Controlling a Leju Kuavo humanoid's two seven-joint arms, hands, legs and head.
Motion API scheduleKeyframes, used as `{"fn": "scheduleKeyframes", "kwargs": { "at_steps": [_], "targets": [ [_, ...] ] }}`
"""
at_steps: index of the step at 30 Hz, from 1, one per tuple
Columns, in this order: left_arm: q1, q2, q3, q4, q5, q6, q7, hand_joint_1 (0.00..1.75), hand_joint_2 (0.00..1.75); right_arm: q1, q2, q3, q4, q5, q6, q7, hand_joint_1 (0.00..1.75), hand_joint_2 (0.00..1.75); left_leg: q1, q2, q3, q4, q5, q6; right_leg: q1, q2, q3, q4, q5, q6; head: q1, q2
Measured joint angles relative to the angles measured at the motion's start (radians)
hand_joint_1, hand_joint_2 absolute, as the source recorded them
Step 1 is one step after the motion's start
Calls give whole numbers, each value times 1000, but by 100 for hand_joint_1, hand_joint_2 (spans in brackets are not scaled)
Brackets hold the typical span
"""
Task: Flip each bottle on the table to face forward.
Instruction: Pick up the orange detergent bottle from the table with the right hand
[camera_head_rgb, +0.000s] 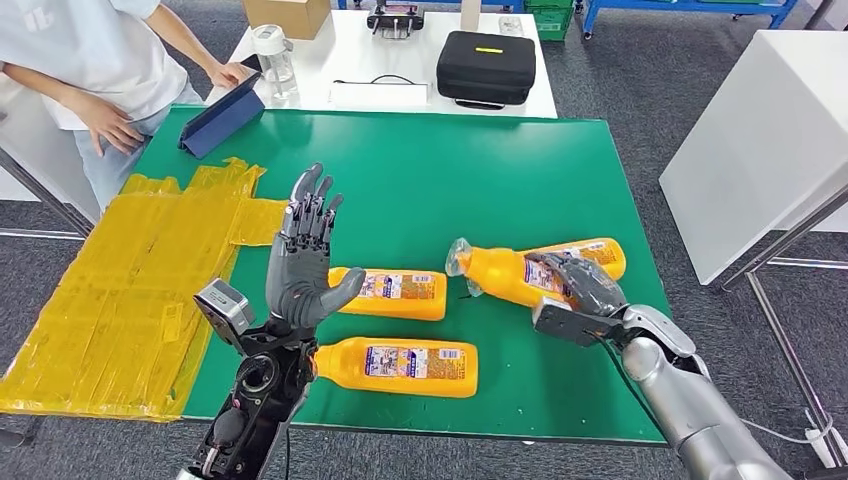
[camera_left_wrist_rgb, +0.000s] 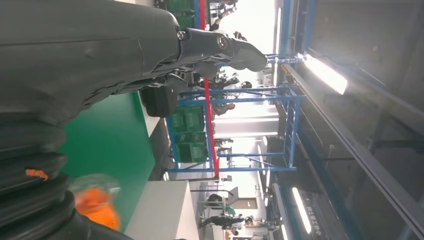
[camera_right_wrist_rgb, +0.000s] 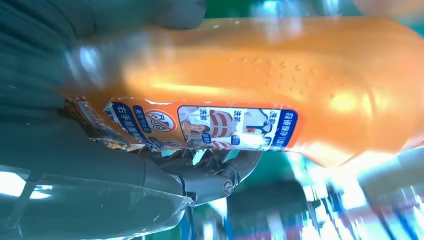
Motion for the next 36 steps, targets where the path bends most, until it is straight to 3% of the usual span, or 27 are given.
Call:
{"fn": "scheduleKeyframes", "kwargs": {
  "at_steps": [5,23,29,36],
  "targets": [
    [0,0,0,2,-4,4,0,0,175,52,40,-73,-165,4,-58,20,175,175,0,-1,-4,0,0,0,0,-1,-4,0,-1,0,0,0],
    [14,7,1,5,-13,14,0,0,175,204,139,-184,-471,6,-193,-16,175,175,0,-1,-8,0,0,0,-1,-1,-8,0,-1,0,0,0],
    [4,-9,-3,22,-35,4,0,0,175,217,250,-195,-505,-93,-294,-83,175,175,0,1,-8,0,0,0,-1,0,-9,0,-1,0,0,0],
    [-18,-27,-12,52,-48,-10,0,0,175,183,353,-168,-476,-142,-330,-104,175,175,0,1,-8,0,0,0,-1,0,-9,0,0,0,0,0]
  ]
}}
